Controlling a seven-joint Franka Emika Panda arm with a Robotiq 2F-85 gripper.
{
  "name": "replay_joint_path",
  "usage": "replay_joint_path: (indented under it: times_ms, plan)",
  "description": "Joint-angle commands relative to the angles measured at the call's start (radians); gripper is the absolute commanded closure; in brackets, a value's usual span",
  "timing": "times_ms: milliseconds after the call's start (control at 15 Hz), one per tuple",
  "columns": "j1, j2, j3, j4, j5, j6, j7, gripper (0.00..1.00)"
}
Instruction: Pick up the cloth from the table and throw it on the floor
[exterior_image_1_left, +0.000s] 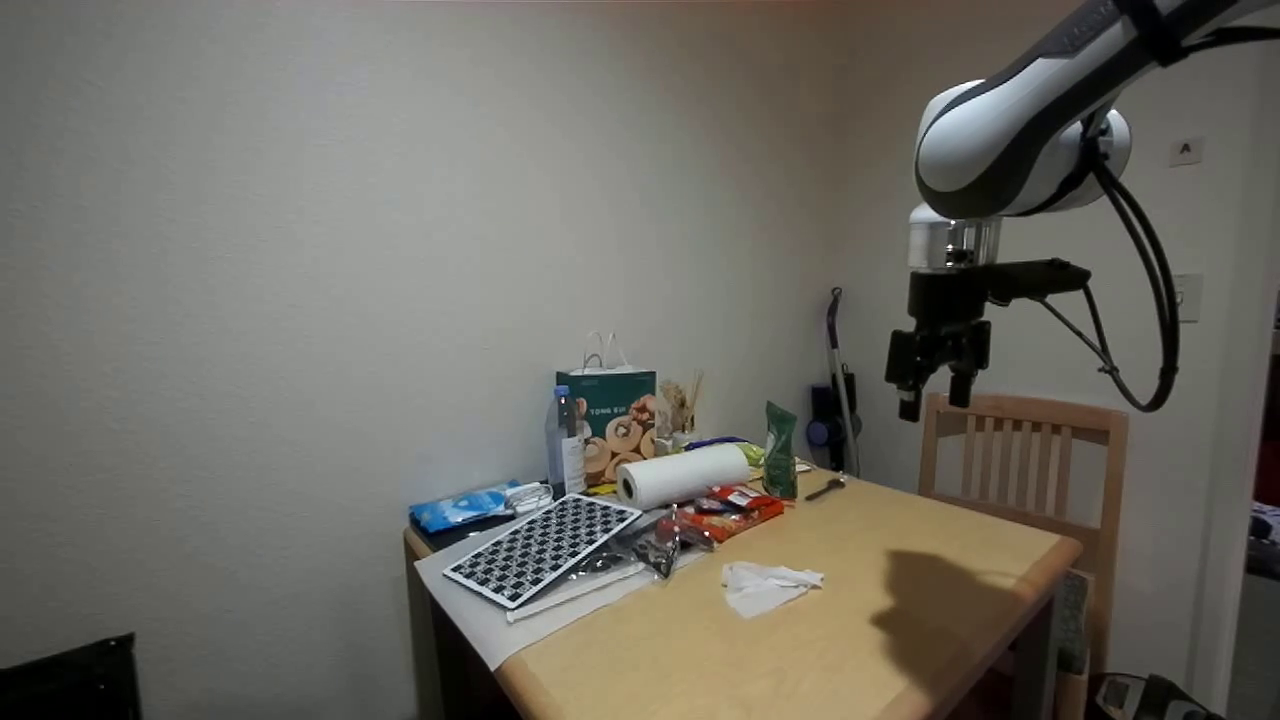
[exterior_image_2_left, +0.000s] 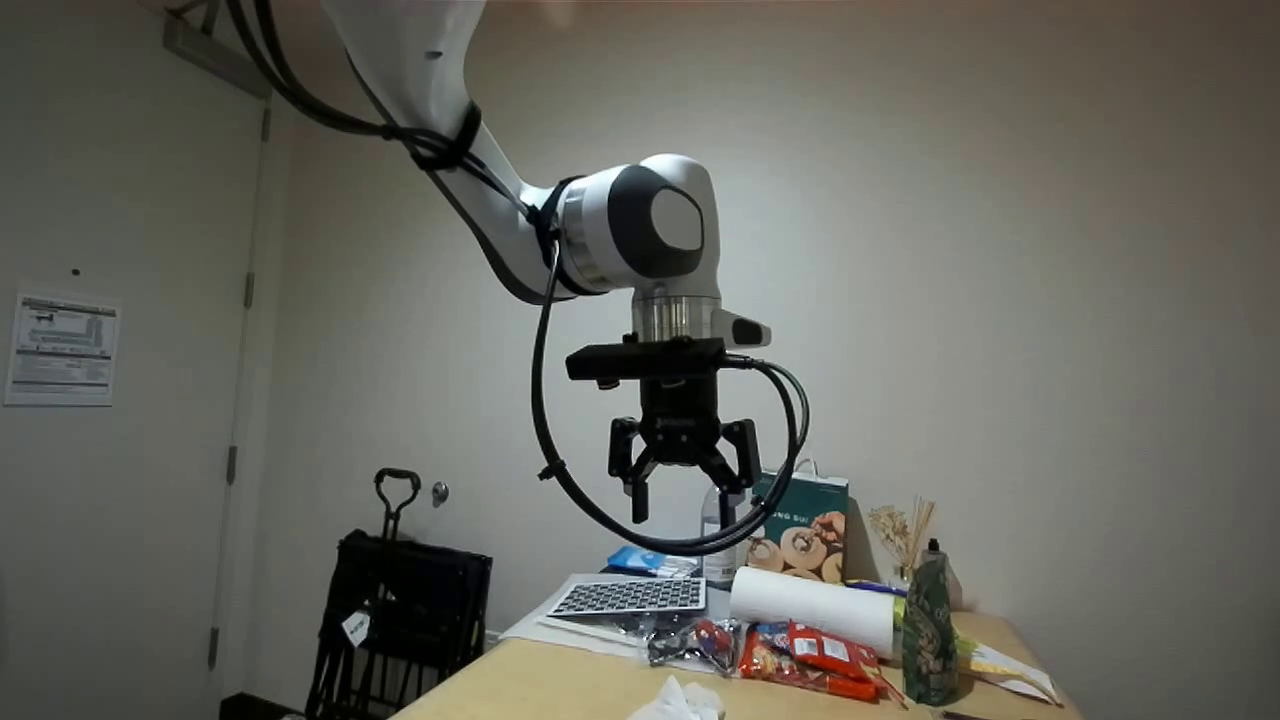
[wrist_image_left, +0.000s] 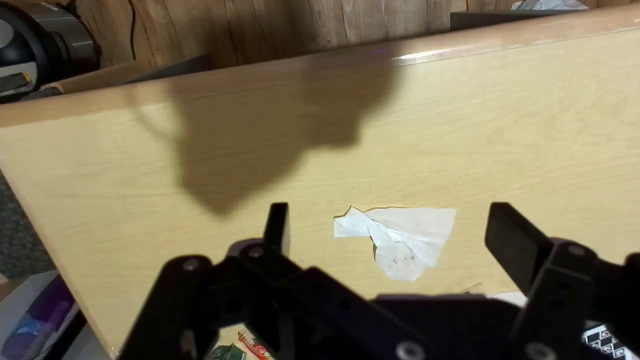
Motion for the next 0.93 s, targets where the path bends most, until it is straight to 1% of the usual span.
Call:
replay_joint_path:
  times_ms: [0,333,467,533,667,867]
  plan:
    - [0.019,0.103,0.01,0.084,0.07,0.022,-0.067,0.0]
    - [0.039,0.311,0.055,0.291,0.062,-0.048,-0.098,0.0]
    - [0.033,0.361,0.073,0.345,0.047,-0.072,-0.092,0.0]
    - [0.029,0.307,0.077,0.275,0.044,-0.027,-0.048,0.0]
    - [0.03,0.358,0.084,0.325,0.043,-0.044,-0.048,0.0]
    - [0.028,0.371,0.084,0.343,0.043,-0.053,-0.052,0.0]
